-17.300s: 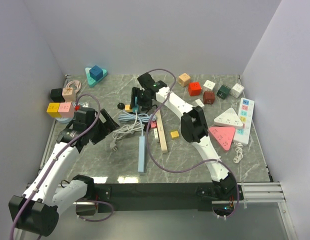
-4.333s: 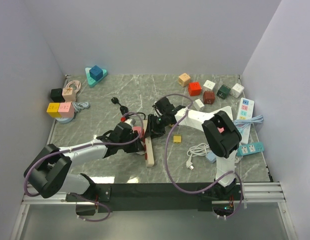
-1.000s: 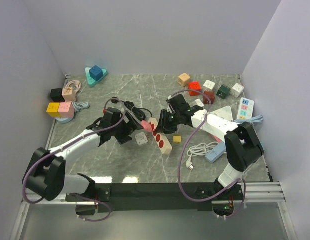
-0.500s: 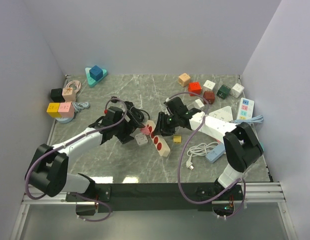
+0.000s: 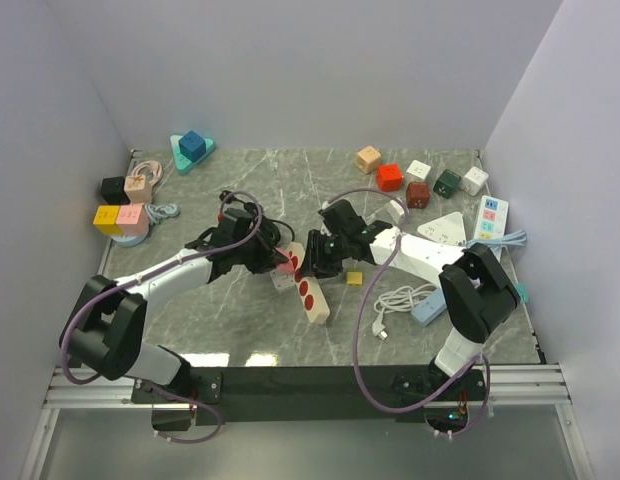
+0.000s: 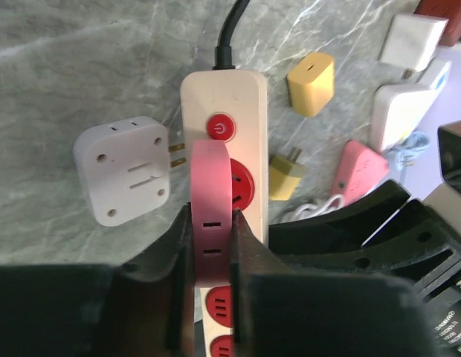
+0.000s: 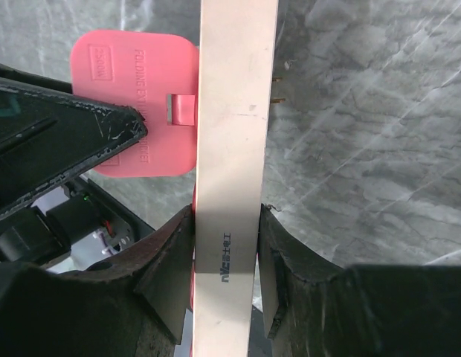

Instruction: Pull the plug off the socket

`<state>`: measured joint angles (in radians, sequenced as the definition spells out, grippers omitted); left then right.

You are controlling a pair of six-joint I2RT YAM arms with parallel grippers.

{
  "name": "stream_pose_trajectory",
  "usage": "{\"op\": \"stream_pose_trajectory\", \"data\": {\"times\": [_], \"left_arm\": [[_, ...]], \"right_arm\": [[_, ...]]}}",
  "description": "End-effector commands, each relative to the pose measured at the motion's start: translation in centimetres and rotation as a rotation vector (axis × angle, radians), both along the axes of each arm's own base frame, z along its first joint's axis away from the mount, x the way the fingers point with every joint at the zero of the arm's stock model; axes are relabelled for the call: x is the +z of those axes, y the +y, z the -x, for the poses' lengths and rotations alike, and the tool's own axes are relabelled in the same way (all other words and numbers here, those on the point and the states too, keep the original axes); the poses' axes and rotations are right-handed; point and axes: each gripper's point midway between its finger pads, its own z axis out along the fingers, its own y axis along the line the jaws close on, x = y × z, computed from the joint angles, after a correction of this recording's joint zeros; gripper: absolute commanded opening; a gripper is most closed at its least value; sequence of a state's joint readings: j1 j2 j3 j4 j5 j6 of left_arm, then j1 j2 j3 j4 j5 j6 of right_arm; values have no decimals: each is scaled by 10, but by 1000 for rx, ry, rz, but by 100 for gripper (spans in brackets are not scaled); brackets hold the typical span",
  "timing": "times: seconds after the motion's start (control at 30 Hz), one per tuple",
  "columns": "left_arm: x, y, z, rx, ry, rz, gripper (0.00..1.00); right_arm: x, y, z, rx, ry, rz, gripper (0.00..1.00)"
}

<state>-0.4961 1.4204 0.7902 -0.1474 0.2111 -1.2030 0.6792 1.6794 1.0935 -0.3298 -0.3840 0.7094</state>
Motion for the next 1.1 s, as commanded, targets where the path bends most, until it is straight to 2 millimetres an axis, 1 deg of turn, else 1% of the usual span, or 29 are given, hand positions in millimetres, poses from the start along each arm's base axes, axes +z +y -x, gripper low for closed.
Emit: {"op": "stream_pose_trajectory", "data": {"times": [0.0,0.03,0.07,0.1,0.17,0.2,0.23,0.27,0.33,0.43,0.5,0.57,0.67,0.7,0.73,0.77,0.8,0.83,0.87,1.0,1.03,1.07], "left_arm": [[24,-22,4,-93,-57,88,4],[23,-20,5,-94,-56,85,1],[23,-20,6,-98,-61,82,1],[25,-19,6,-98,-68,84,1],[24,-18,9,-97,-65,91,1],[28,-19,11,-101,-72,103,1],[30,-20,11,-100,-76,112,1],[34,-21,10,-94,-81,127,1],[47,-23,9,-95,-103,153,1],[66,-25,6,-94,-133,177,1],[75,-25,3,-90,-150,182,1],[80,-27,2,-91,-158,191,1],[89,-30,1,-95,-170,218,1],[90,-30,1,-96,-173,221,1],[91,-30,1,-94,-172,221,1],[92,-29,1,-93,-176,222,1],[94,-28,1,-91,-182,223,1],[95,-28,1,-96,-183,222,1],[95,-26,2,-98,-183,220,1],[87,-20,6,-113,-174,180,1],[83,-19,8,-120,-163,164,1],[83,-18,9,-122,-166,157,1]], "right_arm": [[39,32,-9,53,-85,-130,0],[37,31,-9,57,-82,-124,11],[37,32,-9,57,-79,-123,18],[38,32,-9,61,-79,-125,22],[35,34,-6,78,-65,-132,40],[34,35,-6,88,-60,-136,49],[29,35,-4,94,-42,-128,62],[27,36,-4,97,-41,-125,66],[22,37,-2,107,-33,-126,71],[18,40,2,125,-19,-120,73],[16,42,3,135,-22,-112,72],[14,43,4,143,-16,-102,68],[9,44,8,151,-9,-99,60],[9,45,9,153,0,-104,56],[7,46,9,152,1,-110,44],[5,46,11,155,8,-112,35],[4,46,10,148,11,-115,23],[4,46,10,144,8,-117,4],[4,46,11,141,10,-118,0],[6,39,8,137,-14,-77,0],[2,35,4,120,-23,-37,0],[4,33,-2,123,-52,-5,0]]}}
